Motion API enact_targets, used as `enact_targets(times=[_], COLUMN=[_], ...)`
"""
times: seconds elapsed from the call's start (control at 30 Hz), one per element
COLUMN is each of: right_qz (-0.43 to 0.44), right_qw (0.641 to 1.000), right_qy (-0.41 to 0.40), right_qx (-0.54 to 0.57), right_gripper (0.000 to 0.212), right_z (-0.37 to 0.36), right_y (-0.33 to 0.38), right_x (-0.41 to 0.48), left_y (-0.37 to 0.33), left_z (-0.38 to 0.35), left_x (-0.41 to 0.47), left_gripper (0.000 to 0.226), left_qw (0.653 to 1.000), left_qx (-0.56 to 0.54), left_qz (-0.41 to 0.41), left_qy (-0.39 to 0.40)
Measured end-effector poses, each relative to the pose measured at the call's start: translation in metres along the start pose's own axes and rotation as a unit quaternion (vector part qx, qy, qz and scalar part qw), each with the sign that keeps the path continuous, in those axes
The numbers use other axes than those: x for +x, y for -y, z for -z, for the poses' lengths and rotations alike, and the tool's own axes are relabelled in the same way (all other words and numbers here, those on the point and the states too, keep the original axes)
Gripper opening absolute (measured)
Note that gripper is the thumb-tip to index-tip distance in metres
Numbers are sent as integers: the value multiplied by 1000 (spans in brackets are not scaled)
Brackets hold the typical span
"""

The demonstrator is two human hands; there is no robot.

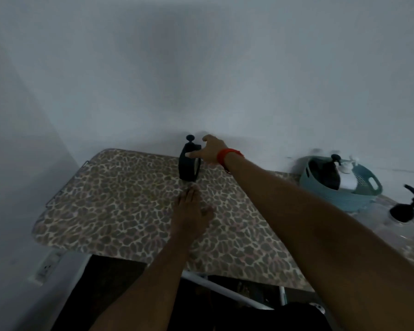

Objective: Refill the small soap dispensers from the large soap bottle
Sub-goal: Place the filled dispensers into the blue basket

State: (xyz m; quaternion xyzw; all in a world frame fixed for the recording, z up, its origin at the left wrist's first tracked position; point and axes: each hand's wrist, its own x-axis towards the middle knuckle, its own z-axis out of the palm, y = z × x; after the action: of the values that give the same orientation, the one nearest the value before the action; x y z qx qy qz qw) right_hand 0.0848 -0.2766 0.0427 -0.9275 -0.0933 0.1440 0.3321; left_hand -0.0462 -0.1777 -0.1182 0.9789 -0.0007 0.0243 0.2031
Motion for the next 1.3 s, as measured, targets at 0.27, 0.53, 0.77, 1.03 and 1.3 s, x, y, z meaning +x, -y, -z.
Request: enact_targets(times=[0.27,0.53,0.77,1.03,1.3], right_qz=[-18,-72,-80,-49,-18], right_qw=[994,996,993,989,982], right_qy=[-75,-52,-88,-129,-176], right_qx=[-82,-34,0,54,60], right_gripper=[69,70,54,70,90], right_z=[-42,-37,-47,-9,121], right_y=[15,23,23,9,-15], right_x=[41,50,51,17,-74], left_y=[3,3,3,-1,-34], left_z=[-2,-4,-3,4,28], left_x=[1,2,2,-2,5], left_gripper=[83,82,82,86,83], left_qw=[1000,1000,1000,1000,998], left_qx=[-4,-4,3,5,37], left_qz=[2,8,7,18,6], left_qy=[-10,-9,-12,4,42])
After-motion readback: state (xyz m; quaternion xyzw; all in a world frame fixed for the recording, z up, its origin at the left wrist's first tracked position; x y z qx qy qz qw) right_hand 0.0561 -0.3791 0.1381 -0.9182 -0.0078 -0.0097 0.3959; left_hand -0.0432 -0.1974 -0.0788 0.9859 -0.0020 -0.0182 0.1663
